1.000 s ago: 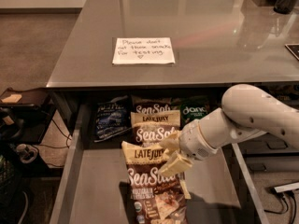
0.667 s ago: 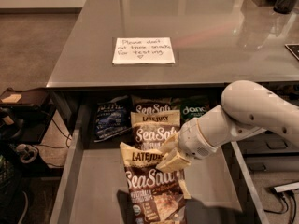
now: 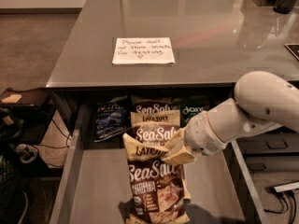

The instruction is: Pick brown chip bag from top drawer and place on counter

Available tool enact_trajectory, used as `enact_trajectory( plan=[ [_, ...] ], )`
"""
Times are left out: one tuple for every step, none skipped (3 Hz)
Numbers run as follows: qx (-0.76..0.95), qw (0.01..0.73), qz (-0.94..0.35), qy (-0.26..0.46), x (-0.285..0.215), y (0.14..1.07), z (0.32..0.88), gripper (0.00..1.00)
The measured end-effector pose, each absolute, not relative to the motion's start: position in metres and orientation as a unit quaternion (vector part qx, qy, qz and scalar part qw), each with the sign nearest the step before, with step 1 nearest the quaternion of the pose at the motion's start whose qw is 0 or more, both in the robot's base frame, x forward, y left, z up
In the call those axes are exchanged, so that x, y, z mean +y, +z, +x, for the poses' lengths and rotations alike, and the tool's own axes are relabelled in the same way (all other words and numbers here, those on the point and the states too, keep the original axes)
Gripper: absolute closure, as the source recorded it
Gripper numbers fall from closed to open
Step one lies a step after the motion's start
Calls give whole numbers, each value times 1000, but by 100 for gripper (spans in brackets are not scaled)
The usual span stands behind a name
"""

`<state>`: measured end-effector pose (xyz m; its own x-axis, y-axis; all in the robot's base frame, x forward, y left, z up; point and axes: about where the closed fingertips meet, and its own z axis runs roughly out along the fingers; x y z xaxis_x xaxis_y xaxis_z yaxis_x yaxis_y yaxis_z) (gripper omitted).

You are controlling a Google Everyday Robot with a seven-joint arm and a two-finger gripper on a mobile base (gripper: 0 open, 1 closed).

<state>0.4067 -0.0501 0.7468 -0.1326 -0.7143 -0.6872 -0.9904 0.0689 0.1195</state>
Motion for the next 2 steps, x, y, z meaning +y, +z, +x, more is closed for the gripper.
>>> enact_trajectory(
  plan=[
    [712, 248, -588, 292, -69, 788, 413, 100],
    [732, 265, -561, 280, -98, 843, 426, 100]
  ],
)
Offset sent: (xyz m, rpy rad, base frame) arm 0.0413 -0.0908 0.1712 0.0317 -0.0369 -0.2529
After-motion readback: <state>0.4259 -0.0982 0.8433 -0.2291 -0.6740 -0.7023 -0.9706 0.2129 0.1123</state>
